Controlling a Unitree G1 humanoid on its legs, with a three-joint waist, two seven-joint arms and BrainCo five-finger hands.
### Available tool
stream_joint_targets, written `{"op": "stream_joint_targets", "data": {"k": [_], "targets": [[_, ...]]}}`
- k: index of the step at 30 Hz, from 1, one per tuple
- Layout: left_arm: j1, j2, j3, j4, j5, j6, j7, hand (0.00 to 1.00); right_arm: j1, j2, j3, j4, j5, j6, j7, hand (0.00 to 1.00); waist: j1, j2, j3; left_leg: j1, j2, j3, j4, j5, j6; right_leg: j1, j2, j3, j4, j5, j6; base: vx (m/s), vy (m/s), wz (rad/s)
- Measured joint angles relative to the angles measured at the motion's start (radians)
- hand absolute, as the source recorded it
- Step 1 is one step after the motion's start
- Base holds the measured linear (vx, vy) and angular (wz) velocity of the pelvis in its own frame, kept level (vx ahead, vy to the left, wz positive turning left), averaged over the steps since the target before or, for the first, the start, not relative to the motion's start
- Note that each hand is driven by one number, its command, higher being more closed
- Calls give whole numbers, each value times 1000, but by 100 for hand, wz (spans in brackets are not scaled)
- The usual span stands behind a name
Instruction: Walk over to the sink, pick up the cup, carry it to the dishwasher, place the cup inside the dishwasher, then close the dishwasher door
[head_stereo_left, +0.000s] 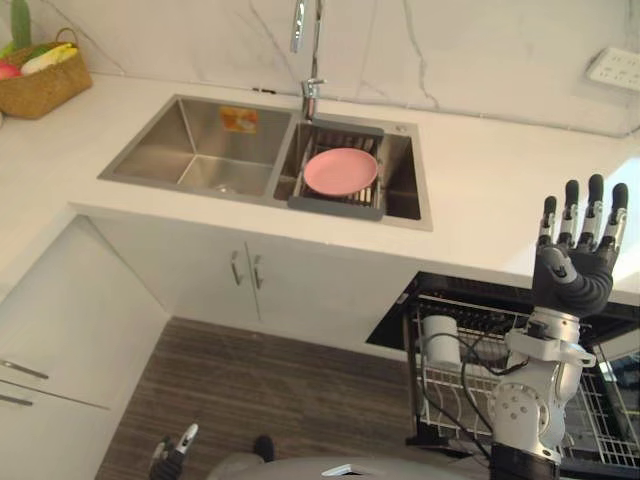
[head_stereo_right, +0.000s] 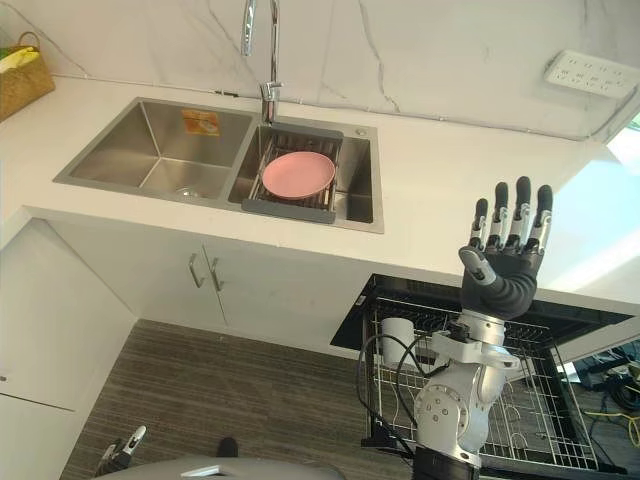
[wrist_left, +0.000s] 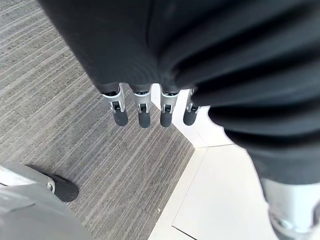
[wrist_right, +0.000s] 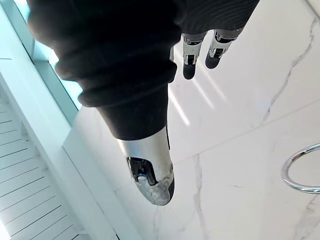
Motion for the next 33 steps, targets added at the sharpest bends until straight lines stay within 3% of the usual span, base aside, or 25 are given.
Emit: {"op": "stream_joint_targets", "data": {"k": [8, 11, 13, 14, 16, 19, 21, 22, 23, 24, 25, 26, 30, 32, 33], "targets": [[4, 3, 17, 30, 14, -5, 10, 0, 49, 1, 3, -12, -46, 1, -52, 0, -6, -11, -7, 28, -1, 86, -29, -2, 2, 7, -20, 31, 0, -14, 6, -79, -5, -9], [-3, -10, 56, 45, 21, -12, 9, 0, 84, 31, -1, -60, -19, 0, -70, 0, -19, -4, -1, -69, 13, 124, 172, -92, 7, 2, -15, 18, 17, -26, 9, -29, -15, 10], [1, -48, 87, 42, 21, -17, 8, 0, 107, 40, 6, -126, 13, -12, -71, 0, -9, 33, 15, -175, 63, 155, 424, -193, 8, -12, 1, 13, 63, -58, -5, -4, 39, 2], [0, -56, 91, 37, 21, -18, 6, 0, 115, 42, 8, -144, 13, -24, -71, 0, -13, 47, 22, -206, 73, 179, 501, -199, 11, -12, 2, 1, 86, -74, -3, -15, 66, 42], [10, -72, 98, 15, 8, -20, 3, 0, 124, 50, 14, -165, 13, -46, -75, 0, -13, 46, 52, -320, 124, 251, 763, -207, -25, 2, -17, -27, 147, -124, -1, -52, 67, 42], [34, -76, 95, 16, -8, -7, -2, 0, 111, 82, 18, -157, 11, -62, -103, 0, 4, 48, 55, -322, 150, 233, 706, -266, -34, 57, -43, -21, 143, -152, 29, 43, 128, 6], [63, -87, 93, 21, -8, -6, -4, 0, 110, 78, 36, -153, 10, -71, -118, 0, 13, 51, 55, -310, 127, 117, 532, -222, -67, 63, -72, 17, 143, -168, 57, 125, 255, -31], [81, -94, 94, 27, -8, -6, -4, 0, 112, 80, 45, -143, 8, -73, -117, 0, 14, 46, 57, -290, 112, 119, 505, -142, -80, 73, -83, 64, 126, -174, 64, 207, 338, -68], [105, -104, 97, 29, -11, -21, -7, 0, 102, 76, 74, -107, 1, -76, -117, 0, 19, 34, 61, -266, 71, 136, 506, -181, -58, 96, -94, 149, 95, -176, 56, 257, 336, -57], [105, -104, 97, 29, -11, -24, -7, 0, 100, 75, 77, -105, 1, -75, -117, 0, 19, 30, 60, -267, 70, 139, 511, -185, -55, 94, -92, 158, 97, -176, 55, 251, 241, -52], [92, -89, 91, 31, -10, -40, -9, 0, 93, 75, 84, -99, -8, -80, -115, 0, 17, 19, 69, -290, 59, 163, 561, -218, -5, 81, -87, 194, 115, -187, 52, 207, 186, -27], [79, -76, 92, 37, -10, -46, -10, 0, 83, 75, 81, -87, -7, -88, -115, 0, 15, 5, 66, -300, 52, 180, 588, -248, 12, 74, -96, 219, 116, -186, 54, 168, 164, -28], [36, -43, 94, 68, -5, -52, -11, 0, 79, 76, 71, -75, -6, -88, -114, 0, 7, -14, 54, -255, 39, 212, 564, -279, 28, 70, -111, 250, 144, -122, 55, 177, 135, -25], [22, -27, 92, 68, -5, -53, -12, 0, 80, 76, 69, -78, -8, -88, -115, 0, 6, -33, 32, -217, 25, 226, 501, -278, 37, 25, -121, 250, 219, -95, 72, 173, 65, -25], [13, -22, 92, 68, -5, -54, -14, 0, 79, 77, 69, -79, -9, -87, -117, 0, 10, -38, 24, -179, 17, 228, 451, -271, 45, -30, -121, 248, 327, -71, 109, 209, 71, -46]]}}
